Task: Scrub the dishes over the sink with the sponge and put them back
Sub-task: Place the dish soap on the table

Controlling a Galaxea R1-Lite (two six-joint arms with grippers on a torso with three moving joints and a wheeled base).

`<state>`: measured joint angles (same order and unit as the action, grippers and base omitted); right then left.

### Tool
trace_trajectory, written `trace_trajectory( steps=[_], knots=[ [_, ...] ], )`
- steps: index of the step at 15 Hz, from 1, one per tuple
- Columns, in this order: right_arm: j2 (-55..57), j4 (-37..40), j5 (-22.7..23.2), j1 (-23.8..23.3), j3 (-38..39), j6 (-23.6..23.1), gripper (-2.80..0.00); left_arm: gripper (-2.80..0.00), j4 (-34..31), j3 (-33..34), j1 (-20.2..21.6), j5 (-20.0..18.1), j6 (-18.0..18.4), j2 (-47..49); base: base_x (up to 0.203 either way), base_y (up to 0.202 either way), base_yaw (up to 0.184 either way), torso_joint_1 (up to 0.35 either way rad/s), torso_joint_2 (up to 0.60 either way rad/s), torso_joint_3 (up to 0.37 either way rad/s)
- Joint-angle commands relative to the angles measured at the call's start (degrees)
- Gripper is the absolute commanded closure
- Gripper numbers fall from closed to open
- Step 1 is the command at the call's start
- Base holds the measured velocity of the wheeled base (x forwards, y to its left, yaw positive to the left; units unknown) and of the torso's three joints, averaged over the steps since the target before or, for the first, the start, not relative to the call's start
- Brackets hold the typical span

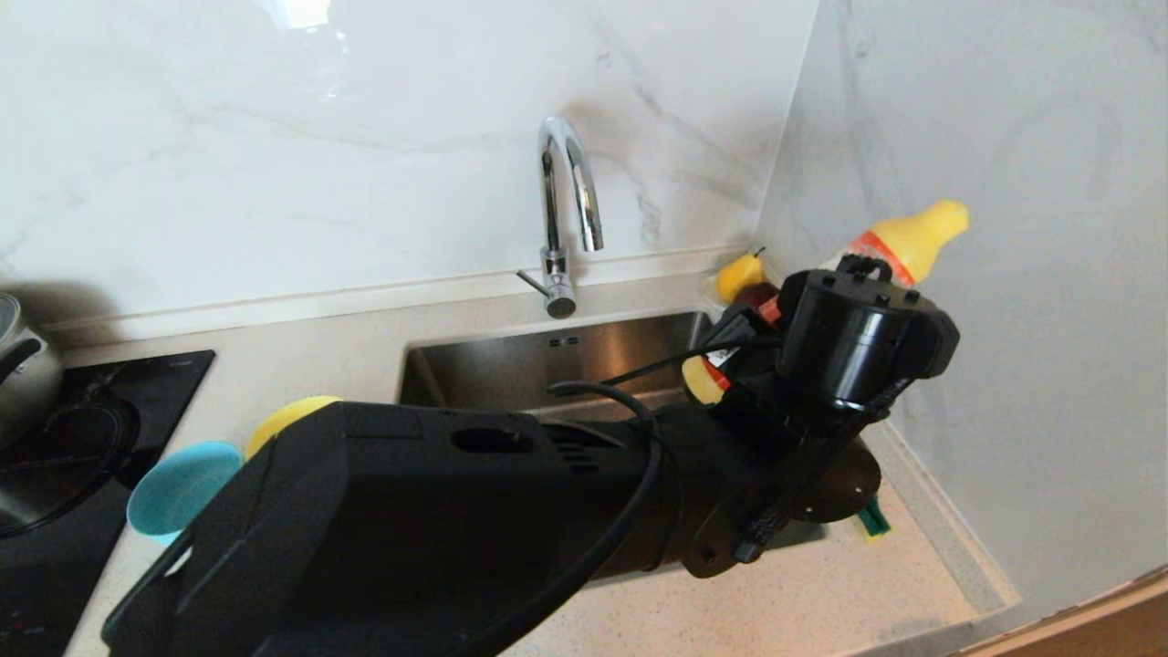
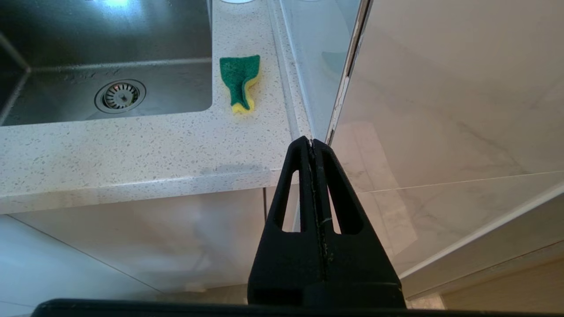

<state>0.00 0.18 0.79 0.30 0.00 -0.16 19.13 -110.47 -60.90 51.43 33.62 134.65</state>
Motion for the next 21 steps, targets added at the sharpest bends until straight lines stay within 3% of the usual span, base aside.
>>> trace_trajectory(
  steps=[1, 6, 14, 17, 21],
  knots=[
    [0.0, 0.0, 0.0, 0.0, 0.0, 0.0, 0.0, 0.0, 2.3, 0.0, -0.2, -1.6, 0.1, -2.5, 0.0, 0.0, 0.0, 0.0, 0.0, 0.0],
    [0.0, 0.0, 0.0, 0.0, 0.0, 0.0, 0.0, 0.0, 6.9, -0.1, -0.7, -8.2, -0.2, -7.5, 0.0, 0.0, 0.0, 0.0, 0.0, 0.0],
    [0.0, 0.0, 0.0, 0.0, 0.0, 0.0, 0.0, 0.0, 9.8, 0.0, -0.3, -12.0, -1.0, -18.1, 0.0, 0.0, 0.0, 0.0, 0.0, 0.0],
    [0.0, 0.0, 0.0, 0.0, 0.0, 0.0, 0.0, 0.0, 9.5, 0.1, 1.3, -11.9, -3.0, -22.2, 0.0, 0.0, 0.0, 0.0, 0.0, 0.0],
    [0.0, 0.0, 0.0, 0.0, 0.0, 0.0, 0.0, 0.0, 8.0, 0.9, 7.2, -12.3, -3.3, -26.1, 0.0, 0.0, 0.0, 0.0, 0.0, 0.0]
  ],
)
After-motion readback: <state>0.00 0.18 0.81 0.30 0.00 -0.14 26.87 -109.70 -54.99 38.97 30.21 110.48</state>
